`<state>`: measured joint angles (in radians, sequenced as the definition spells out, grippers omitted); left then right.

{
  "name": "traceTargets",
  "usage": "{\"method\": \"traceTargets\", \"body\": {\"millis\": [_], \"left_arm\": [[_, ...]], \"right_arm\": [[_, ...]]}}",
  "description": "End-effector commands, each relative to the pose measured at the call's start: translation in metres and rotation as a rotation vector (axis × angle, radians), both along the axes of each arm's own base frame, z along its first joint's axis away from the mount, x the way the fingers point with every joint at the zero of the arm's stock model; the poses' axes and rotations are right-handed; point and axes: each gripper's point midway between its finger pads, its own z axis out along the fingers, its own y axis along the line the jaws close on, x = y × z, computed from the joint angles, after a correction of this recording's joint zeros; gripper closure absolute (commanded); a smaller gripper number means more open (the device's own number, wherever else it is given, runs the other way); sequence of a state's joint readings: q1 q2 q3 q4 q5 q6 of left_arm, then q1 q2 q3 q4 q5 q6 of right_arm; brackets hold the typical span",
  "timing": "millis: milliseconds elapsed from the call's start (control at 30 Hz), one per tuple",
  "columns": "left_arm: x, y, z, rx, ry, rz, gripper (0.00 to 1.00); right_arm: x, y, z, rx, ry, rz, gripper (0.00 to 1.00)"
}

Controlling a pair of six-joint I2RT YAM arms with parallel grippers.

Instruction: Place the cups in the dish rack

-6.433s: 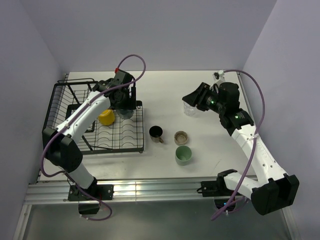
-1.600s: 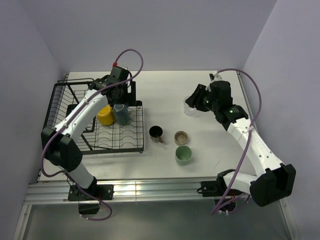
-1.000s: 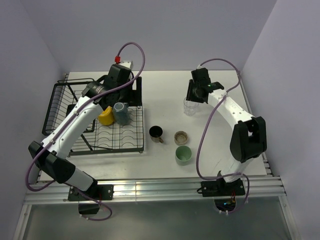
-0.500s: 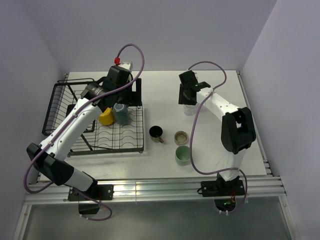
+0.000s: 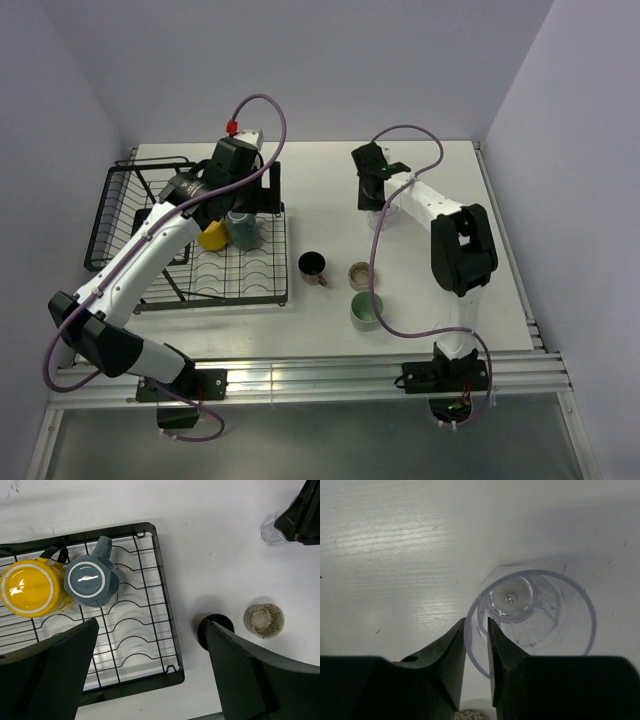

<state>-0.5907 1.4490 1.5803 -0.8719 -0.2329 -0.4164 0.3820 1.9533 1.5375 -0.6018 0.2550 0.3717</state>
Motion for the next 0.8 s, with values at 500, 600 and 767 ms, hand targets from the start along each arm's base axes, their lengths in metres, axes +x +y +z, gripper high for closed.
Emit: {"method": "traceTargets", "body": {"millis": [500,600,767], "left_arm": [[-0.014,-0.049,0.052,-0.329,-0.109,-0.170,0.02],[-0.014,-0.058,0.063,-0.404,-0.133,-0.211,0.01],[-0.032,-0.083,0.087,-0.565,-0.173,-0.391,0.01]], "right_arm": [[-0.035,0.035,0.181,0.405,-0.353,0.102,1.00],[-0.067,0.058,0.218,0.672,-0.399,0.220,1.00],[-0.108,0.075,0.246,0.940,-0.472,0.369,1.00]]}}
